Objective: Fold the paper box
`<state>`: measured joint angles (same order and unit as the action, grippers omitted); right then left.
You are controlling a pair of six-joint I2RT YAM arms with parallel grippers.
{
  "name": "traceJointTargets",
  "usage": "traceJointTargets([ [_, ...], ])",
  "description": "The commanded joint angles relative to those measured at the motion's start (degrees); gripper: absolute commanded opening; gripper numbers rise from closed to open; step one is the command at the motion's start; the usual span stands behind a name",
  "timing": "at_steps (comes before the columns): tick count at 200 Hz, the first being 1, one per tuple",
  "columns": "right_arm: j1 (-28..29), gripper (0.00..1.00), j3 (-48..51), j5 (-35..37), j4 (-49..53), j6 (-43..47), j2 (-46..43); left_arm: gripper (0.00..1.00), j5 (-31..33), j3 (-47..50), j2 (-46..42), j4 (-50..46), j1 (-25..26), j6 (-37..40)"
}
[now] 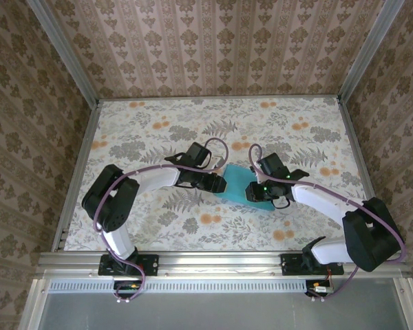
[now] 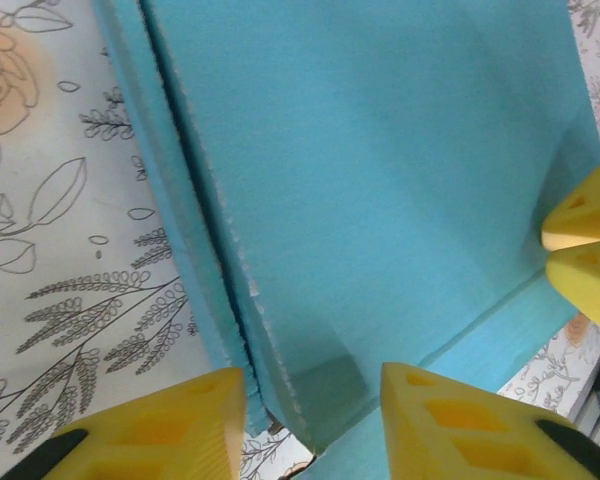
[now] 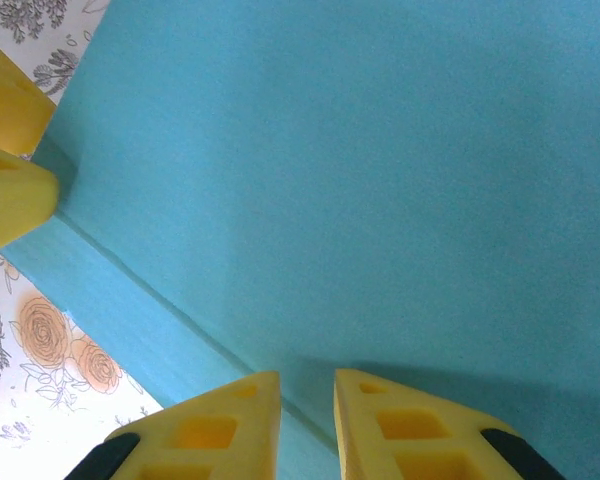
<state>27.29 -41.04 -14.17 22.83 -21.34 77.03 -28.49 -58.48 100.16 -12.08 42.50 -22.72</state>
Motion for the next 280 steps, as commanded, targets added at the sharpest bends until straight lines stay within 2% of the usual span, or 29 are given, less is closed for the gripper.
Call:
traceJointTargets([
  [1,0.6,0.24,0.3,0.4,0.5,0.6,1.5,0.46,1.6,0.8,-4.2,-1.1,-1.1,-0.2],
  [14,1.0,0.24,0.1,1.1,1.0,0.9,2.3,0.49,0.4,1.3,-5.6,0.2,-1.2,-0.6],
  [59,2.3,0.24,0.0,3.6,1.1,0.2,4.4,0.49,-5.1,0.5,-4.1,2.7,-0.1,-1.4],
  [110,2.3,0.23,0.9,3.6,0.5,-0.6,3.1,0.48,-5.8,0.2,0.8,6.9,1.3,-3.9],
  [138,1.9,0.26,1.3,0.4,-0.6,-2.3,-2.5,0.48,-4.9,0.7,0.9,7.6,1.8,-4.1],
  [176,-0.7,0.31,3.4,-1.9,0.5,-4.4,-9.5,0.51,-2.3,3.6,-3.5,8.4,1.1,-4.0],
  [189,-2.1,0.37,4.4,-1.9,1.4,-5.6,-11.6,0.56,-1.3,4.6,-5.1,8.5,0.4,-3.8],
  [199,-3.3,0.45,5.5,-2.1,1.9,-6.7,-13.3,0.62,-0.9,5.6,-6.1,8.6,-0.2,-3.6],
  [207,-4.3,0.55,6.4,-2.5,2.0,-7.6,-14.6,0.74,-0.9,6.5,-6.9,8.9,-0.6,-3.6],
  [217,-5.8,0.71,8.0,-3.4,1.8,-8.8,-16.3,0.96,-1.1,7.7,-7.8,9.7,-1.3,-3.9],
  [220,-6.2,0.76,8.4,-3.9,1.7,-9.1,-16.8,0.99,-1.2,8.0,-8.0,10.0,-1.5,-4.0],
  [233,-7.7,0.90,10.2,-6.2,0.9,-10.1,-18.6,1.00,-2.2,9.5,-8.8,12.2,-2.1,-4.8],
  [245,-8.8,0.99,11.7,-8.5,-0.1,-11.0,-19.7,1.00,-3.6,10.3,-8.8,14.0,-2.6,-5.3],
  [280,-10.9,1.00,15.2,-13.5,-3.2,-12.3,-21.2,1.00,-6.2,11.5,-7.3,20.0,-2.7,-5.0],
])
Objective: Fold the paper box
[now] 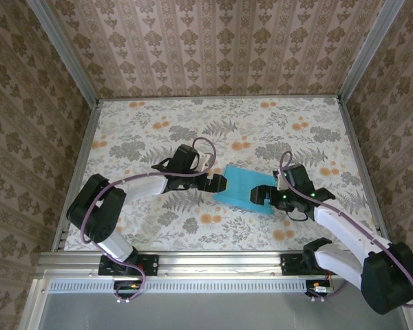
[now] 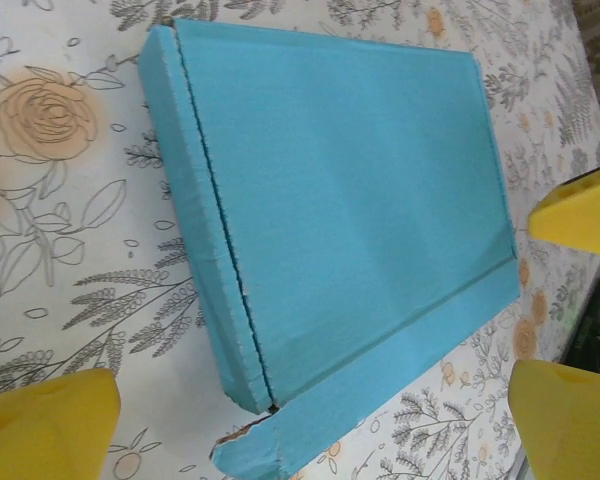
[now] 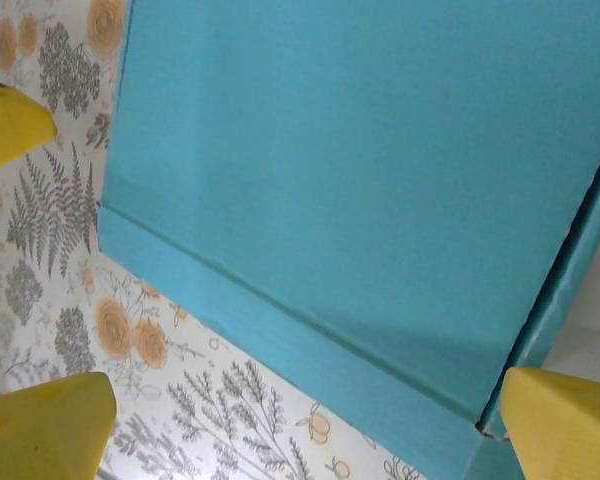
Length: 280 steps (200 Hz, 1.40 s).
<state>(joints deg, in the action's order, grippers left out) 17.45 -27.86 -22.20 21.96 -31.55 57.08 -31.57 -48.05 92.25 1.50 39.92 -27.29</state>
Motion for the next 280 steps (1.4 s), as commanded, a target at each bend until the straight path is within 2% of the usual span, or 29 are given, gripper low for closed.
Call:
traceJointTargets([
  [1,-1.2,1.00,2.1,-5.5,-2.4,-2.1,-1.3,1.00,-3.2,1.0,0.6,6.6,-0.2,-0.4],
  [37,-2.7,1.00,4.2,-6.0,-3.7,-2.7,-1.2,1.00,-4.3,-0.4,3.9,8.6,0.3,-1.7],
  [84,-3.1,1.00,4.8,-2.7,-2.5,-2.8,-2.6,1.00,-2.2,-2.8,4.9,2.8,1.3,0.8],
  [165,-3.8,1.00,5.4,-2.9,-0.4,-3.0,-9.7,1.00,-0.6,-5.2,5.8,-2.1,3.0,2.4],
  [210,-4.3,1.00,5.3,0.0,0.0,-3.2,-6.9,1.00,-0.9,-6.0,6.1,-4.5,3.0,2.6],
  [280,-4.3,1.00,6.1,-2.4,-4.3,-2.5,-3.1,1.00,-3.4,-7.7,8.4,-4.3,3.5,1.7],
])
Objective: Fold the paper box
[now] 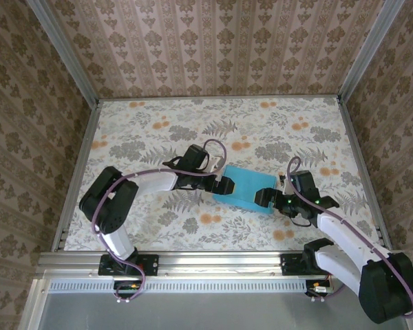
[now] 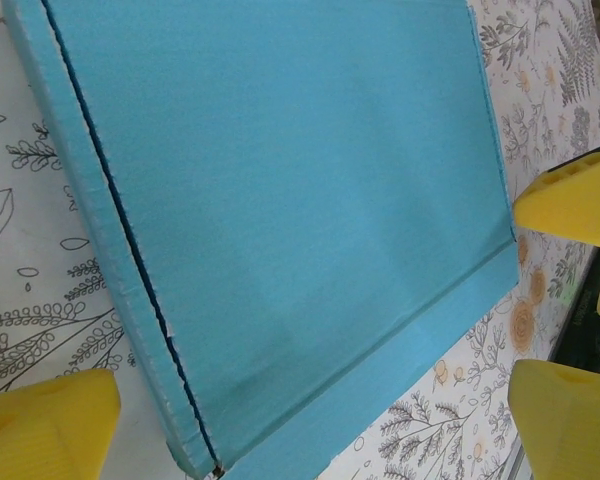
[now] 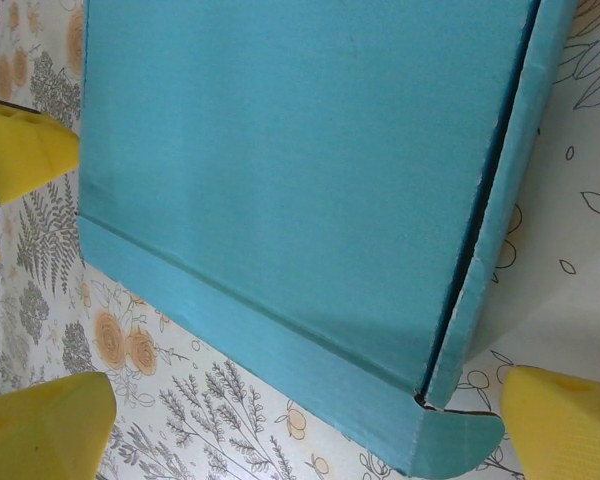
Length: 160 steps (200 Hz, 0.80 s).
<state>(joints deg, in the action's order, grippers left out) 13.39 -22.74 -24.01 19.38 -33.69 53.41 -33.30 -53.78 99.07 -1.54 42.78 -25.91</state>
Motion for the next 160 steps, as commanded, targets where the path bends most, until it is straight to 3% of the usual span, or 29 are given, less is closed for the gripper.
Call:
traceJointTargets([
  [1,-0.3,1.00,0.9,-0.7,-1.8,-0.3,0.6,1.00,-1.7,-2.0,1.7,-1.4,0.7,0.3],
  [115,-0.2,1.00,0.9,-3.7,-6.6,-0.3,2.6,0.96,-3.2,-1.9,0.5,-0.8,0.7,-1.3],
  [160,-0.4,1.00,-1.2,-3.8,-4.5,0.2,-1.0,0.92,-8.4,0.5,-3.4,4.3,-1.3,-5.6],
])
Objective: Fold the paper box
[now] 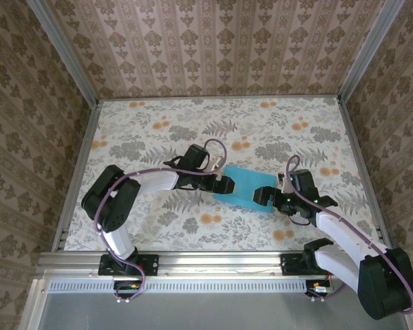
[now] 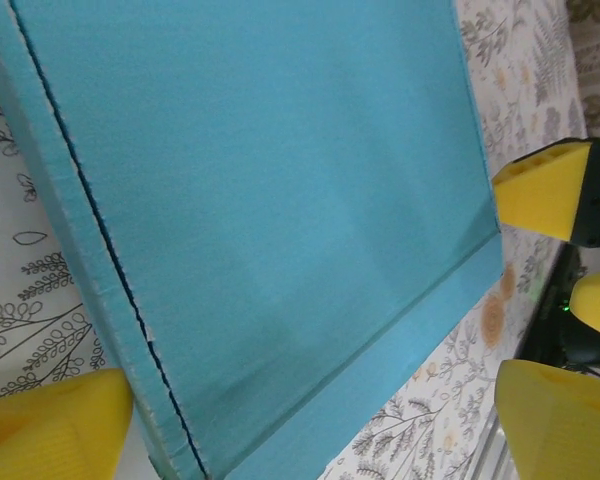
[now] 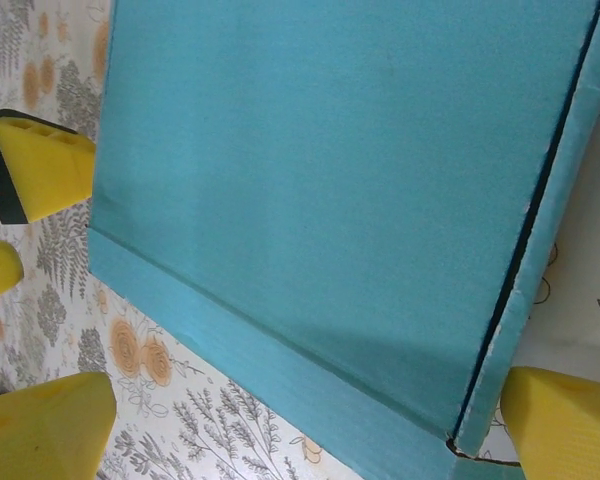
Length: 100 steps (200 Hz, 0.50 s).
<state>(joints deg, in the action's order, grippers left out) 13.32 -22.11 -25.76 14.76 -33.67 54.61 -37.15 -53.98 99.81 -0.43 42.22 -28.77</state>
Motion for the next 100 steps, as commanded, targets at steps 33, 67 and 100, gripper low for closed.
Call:
traceJointTargets([
  [33,-0.5,1.00,-4.6,-2.0,2.4,-0.2,-3.9,0.92,-4.8,0.2,-6.9,1.3,-1.4,-2.7],
  [67,-1.0,1.00,-9.3,-1.9,6.2,-0.3,-5.0,0.92,-4.2,0.1,-10.0,-0.1,-2.1,-2.9],
  [100,-1.2,1.00,-14.2,-2.2,9.2,0.1,-4.6,0.92,-3.0,-1.2,-12.3,-2.4,-2.7,-3.4],
])
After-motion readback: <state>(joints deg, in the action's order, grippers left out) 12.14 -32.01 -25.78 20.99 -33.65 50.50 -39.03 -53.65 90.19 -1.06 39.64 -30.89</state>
